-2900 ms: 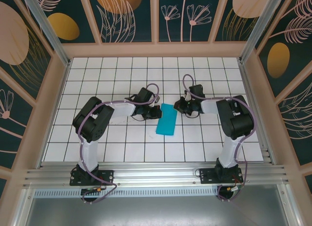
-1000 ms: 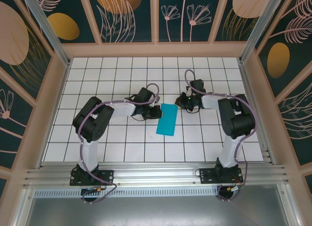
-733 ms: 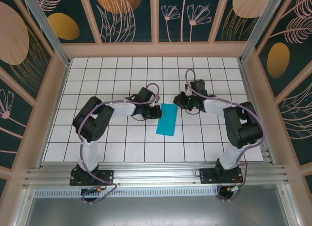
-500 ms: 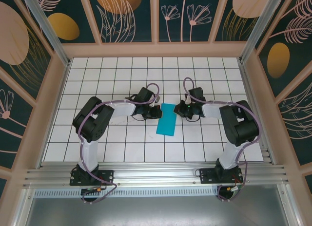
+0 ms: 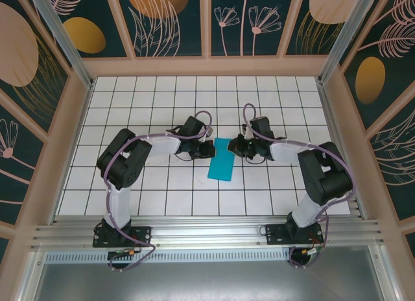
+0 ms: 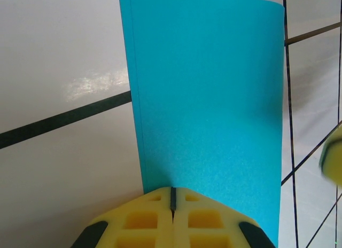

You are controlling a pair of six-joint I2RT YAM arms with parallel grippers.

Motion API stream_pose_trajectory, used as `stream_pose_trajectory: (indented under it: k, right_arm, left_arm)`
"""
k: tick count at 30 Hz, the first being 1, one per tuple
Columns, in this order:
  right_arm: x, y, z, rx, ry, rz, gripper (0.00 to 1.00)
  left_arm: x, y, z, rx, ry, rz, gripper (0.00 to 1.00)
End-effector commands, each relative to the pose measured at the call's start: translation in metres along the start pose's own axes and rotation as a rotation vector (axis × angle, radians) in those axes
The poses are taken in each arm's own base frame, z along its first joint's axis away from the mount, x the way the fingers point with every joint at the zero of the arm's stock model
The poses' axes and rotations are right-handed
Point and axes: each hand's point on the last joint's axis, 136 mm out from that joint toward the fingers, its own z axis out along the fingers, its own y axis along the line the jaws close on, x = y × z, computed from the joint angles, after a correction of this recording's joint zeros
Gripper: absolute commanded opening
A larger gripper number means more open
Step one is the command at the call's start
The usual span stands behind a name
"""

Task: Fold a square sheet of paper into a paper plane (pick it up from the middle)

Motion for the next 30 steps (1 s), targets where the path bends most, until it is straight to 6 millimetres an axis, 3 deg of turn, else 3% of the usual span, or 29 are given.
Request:
stream_pose_trajectory:
  k: [1, 5, 8, 14, 19, 26, 30]
  right_arm:
    - [0.026, -0.014, 0.007, 0.02, 0.048, 0.023, 0.1]
    - [0.041, -0.034, 0.011, 0.038, 0.06, 0.067, 0.1]
    - [0.046, -0.038, 0.01, 0.044, 0.066, 0.074, 0.1]
    - [0.041, -0.015, -0.006, 0.01, 0.043, 0.029, 0.1]
    - [0.057, -0.008, -0.009, -0.019, 0.064, 0.026, 0.1]
    - [0.09, -0.036, 0.003, 0.048, 0.125, 0.065, 0.1]
    - [0.094, -0.039, 0.004, 0.056, 0.136, 0.064, 0.1]
  left_arm:
    - [0.036, 0.045, 0.016, -0.151, 0.108, -0.054, 0.0]
    - [0.037, 0.046, 0.017, -0.153, 0.111, -0.054, 0.0]
    - [0.037, 0.046, 0.017, -0.153, 0.112, -0.053, 0.0]
    - [0.037, 0.046, 0.017, -0.156, 0.113, -0.054, 0.0]
    - [0.037, 0.046, 0.017, -0.154, 0.113, -0.051, 0.0]
    - [0.037, 0.046, 0.016, -0.154, 0.113, -0.05, 0.0]
    - [0.038, 0.046, 0.017, -0.156, 0.115, -0.049, 0.0]
